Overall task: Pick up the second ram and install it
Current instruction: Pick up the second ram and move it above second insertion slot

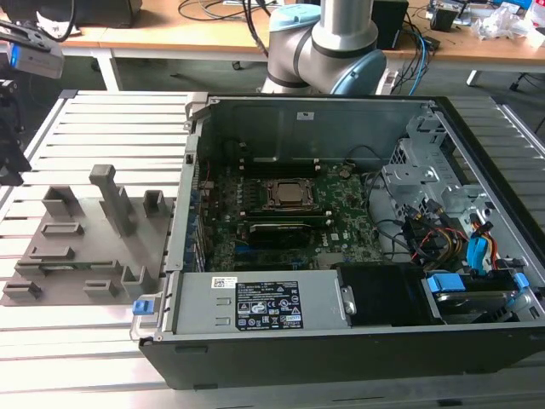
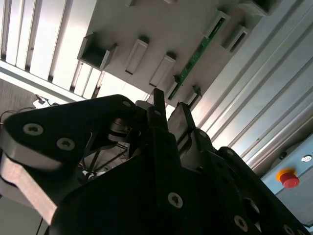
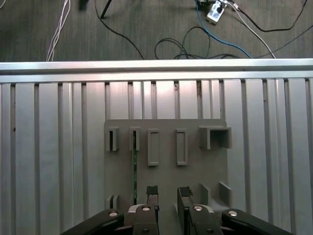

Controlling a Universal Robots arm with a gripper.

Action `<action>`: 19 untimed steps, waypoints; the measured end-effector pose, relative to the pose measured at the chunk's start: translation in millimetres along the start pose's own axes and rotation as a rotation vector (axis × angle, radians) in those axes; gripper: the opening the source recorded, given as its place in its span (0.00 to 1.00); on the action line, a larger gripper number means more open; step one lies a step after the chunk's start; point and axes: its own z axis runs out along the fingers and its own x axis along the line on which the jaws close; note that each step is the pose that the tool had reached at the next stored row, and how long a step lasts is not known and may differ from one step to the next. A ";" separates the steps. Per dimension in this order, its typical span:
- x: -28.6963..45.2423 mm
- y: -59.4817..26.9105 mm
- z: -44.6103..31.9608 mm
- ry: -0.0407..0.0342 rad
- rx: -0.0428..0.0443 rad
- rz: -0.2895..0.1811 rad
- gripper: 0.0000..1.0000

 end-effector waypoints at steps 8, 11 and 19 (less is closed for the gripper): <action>0.9 -0.6 11.8 0.0000 -0.0001 0.000 0.30; 1.0 -0.7 13.5 0.0000 0.0000 0.000 0.30; 1.8 -1.3 24.8 0.0000 0.0000 0.000 0.30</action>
